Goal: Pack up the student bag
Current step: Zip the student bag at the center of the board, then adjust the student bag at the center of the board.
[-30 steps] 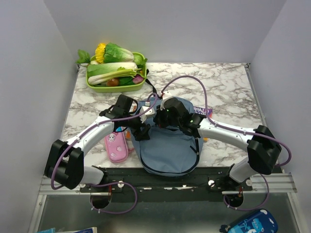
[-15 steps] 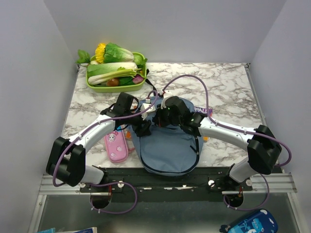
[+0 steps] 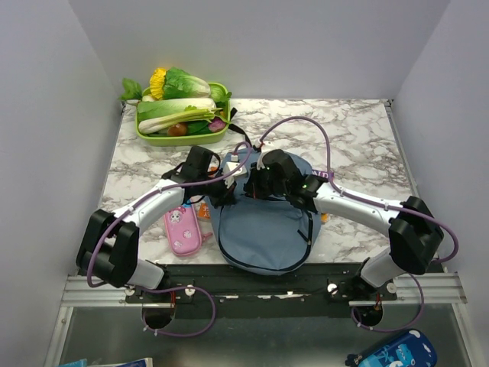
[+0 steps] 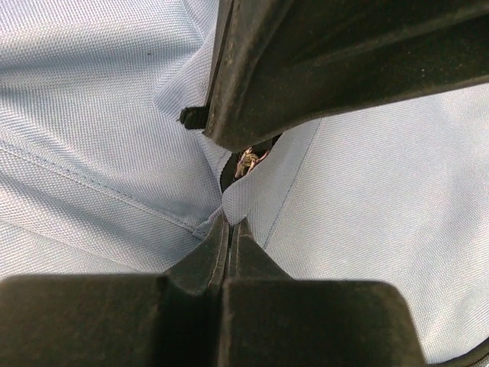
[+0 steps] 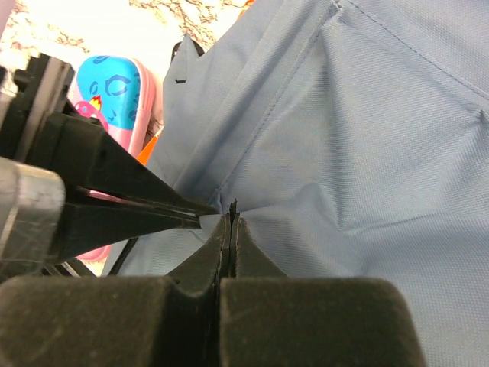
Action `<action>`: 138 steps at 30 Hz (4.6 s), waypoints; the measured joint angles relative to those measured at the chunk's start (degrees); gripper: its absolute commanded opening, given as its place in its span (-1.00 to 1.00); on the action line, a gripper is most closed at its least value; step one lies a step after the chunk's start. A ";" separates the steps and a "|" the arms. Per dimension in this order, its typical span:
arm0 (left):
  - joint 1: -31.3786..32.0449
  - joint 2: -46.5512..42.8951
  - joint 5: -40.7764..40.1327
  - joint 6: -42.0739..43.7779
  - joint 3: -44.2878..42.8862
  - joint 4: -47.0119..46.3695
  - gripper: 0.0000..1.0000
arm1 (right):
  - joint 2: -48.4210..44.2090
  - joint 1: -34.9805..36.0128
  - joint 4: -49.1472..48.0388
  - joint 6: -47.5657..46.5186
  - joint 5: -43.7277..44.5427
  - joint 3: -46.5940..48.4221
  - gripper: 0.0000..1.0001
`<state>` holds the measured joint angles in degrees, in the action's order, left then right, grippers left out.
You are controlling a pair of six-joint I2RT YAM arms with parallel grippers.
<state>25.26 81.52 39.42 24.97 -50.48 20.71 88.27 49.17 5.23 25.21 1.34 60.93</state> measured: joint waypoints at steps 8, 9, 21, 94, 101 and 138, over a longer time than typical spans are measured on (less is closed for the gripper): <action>0.00 -3.93 -3.34 -1.75 0.04 1.62 -1.00 | -1.92 -1.88 0.42 -0.17 0.52 -2.97 -0.99; 0.00 -4.55 -3.93 -1.88 0.04 1.88 -1.00 | -2.54 -2.29 0.48 -0.20 0.55 -3.58 -0.99; -0.17 -6.36 -7.50 -2.36 0.04 2.95 -1.00 | -11.39 -6.03 1.73 -1.33 0.61 -10.47 -0.99; 11.63 18.69 -9.79 6.54 -28.96 23.19 -0.19 | -19.30 4.44 17.64 -1.25 0.83 -21.81 0.04; 11.63 17.57 -9.81 5.97 -27.50 22.27 -0.20 | -19.58 4.74 17.66 -1.20 4.85 -21.81 0.04; 10.32 17.55 -14.34 -3.89 -34.34 14.78 0.00 | -19.34 6.01 7.26 -1.73 1.07 -20.68 -0.04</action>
<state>35.57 99.07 25.08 21.08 -84.82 35.48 68.93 55.18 12.49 23.49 2.42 40.25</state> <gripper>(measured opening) 0.459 0.373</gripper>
